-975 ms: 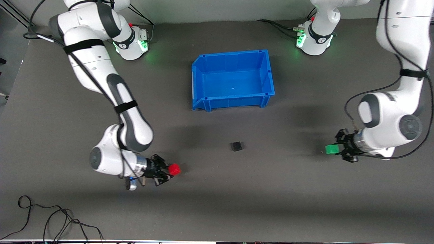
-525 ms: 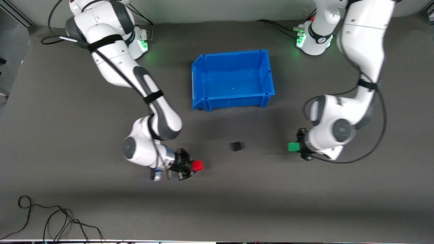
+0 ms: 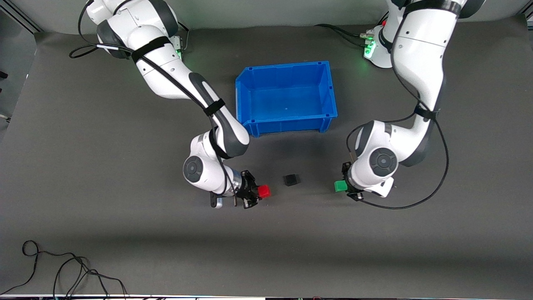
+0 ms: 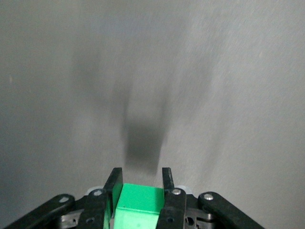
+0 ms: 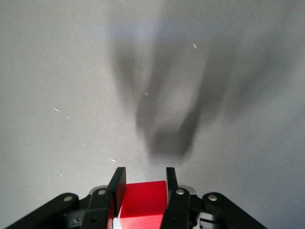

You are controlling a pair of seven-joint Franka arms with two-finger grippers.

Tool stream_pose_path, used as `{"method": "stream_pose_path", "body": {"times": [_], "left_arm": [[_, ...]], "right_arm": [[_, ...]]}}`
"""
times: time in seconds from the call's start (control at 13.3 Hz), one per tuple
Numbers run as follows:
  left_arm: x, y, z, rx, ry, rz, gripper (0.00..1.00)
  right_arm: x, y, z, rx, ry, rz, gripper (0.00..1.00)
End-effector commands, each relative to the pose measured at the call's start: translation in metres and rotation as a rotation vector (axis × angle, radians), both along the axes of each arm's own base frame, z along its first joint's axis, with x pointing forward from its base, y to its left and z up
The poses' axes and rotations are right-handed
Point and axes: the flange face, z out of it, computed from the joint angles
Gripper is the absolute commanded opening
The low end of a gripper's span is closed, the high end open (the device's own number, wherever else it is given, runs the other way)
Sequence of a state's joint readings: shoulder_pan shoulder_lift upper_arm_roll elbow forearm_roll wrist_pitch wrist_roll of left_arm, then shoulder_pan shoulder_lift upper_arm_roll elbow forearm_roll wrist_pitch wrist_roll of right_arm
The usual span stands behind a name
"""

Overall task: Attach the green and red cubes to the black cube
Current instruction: 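Carry the red cube with the right gripper while the left gripper carries green, then press the red and green cubes against the black cube from both sides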

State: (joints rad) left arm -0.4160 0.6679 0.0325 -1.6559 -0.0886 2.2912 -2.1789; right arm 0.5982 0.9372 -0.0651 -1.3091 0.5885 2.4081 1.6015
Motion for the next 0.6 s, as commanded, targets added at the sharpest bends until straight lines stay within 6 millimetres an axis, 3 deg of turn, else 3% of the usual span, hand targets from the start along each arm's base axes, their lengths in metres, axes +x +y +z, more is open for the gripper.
{"method": "stream_pose_path", "body": {"times": [0.0,0.3,0.53], "left_arm": [[-0.003,-0.036,-0.016,0.012,-0.014,0.034,0.00],[-0.014,-0.064,-0.019,0.004,-0.033,0.084,0.00],[-0.023,-0.084,-0.020,-0.022,-0.038,0.088,0.00]], "right_arm": [[-0.017,0.023,-0.015,-0.039,0.020,-0.001,0.00],[-0.029,0.035,-0.037,-0.070,0.044,-0.005,0.00],[-0.039,0.050,-0.043,-0.092,0.033,0.037,0.00]]}}
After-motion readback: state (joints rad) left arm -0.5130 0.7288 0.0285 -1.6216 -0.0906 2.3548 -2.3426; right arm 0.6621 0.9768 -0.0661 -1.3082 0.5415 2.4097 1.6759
